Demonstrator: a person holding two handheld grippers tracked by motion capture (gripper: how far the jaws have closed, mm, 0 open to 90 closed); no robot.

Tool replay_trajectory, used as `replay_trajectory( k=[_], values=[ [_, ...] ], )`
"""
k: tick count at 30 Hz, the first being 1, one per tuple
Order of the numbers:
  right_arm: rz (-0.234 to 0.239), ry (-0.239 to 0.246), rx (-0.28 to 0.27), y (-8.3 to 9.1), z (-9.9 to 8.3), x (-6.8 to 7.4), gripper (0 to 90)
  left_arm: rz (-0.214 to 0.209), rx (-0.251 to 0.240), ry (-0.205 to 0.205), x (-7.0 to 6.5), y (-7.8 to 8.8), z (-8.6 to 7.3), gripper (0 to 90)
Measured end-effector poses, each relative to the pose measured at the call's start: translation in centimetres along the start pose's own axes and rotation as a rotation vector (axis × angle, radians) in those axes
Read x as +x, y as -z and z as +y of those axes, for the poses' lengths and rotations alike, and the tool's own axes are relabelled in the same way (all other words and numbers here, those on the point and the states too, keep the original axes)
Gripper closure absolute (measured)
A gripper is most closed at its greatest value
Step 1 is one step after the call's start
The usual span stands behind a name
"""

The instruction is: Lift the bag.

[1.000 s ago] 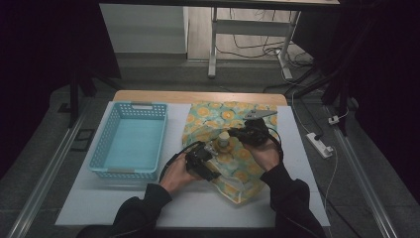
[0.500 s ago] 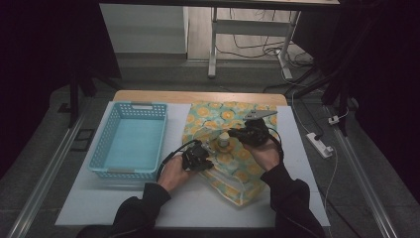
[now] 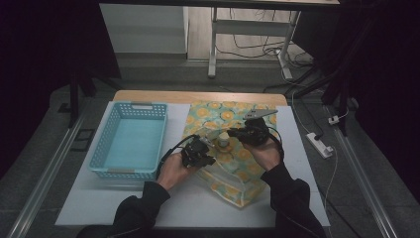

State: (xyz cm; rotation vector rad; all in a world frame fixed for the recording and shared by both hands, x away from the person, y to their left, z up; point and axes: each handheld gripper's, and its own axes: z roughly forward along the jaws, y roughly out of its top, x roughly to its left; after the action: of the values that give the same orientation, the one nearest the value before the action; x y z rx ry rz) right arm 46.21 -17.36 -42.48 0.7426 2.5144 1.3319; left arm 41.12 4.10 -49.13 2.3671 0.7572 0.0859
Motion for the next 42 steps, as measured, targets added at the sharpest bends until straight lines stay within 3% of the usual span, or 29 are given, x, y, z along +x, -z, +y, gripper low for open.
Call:
replay_trajectory(
  k=[9,20,27,42],
  values=[
    [0.004,0.003,0.0,0.3,0.4,0.1,90.0,-0.009,-0.02,0.043,-0.3,1.1,0.8,89.4],
    [0.017,0.016,-0.011,0.8,1.3,0.4,90.0,-0.018,-0.06,0.024,-0.7,3.3,1.9,89.4],
    [0.022,0.042,-0.005,1.1,2.5,0.9,90.0,-0.063,-0.079,0.054,-0.1,4.6,2.5,89.4],
    [0.037,0.064,0.0,2.2,4.7,1.3,90.0,-0.103,-0.118,0.088,1.4,8.3,4.4,89.4]
  ],
)
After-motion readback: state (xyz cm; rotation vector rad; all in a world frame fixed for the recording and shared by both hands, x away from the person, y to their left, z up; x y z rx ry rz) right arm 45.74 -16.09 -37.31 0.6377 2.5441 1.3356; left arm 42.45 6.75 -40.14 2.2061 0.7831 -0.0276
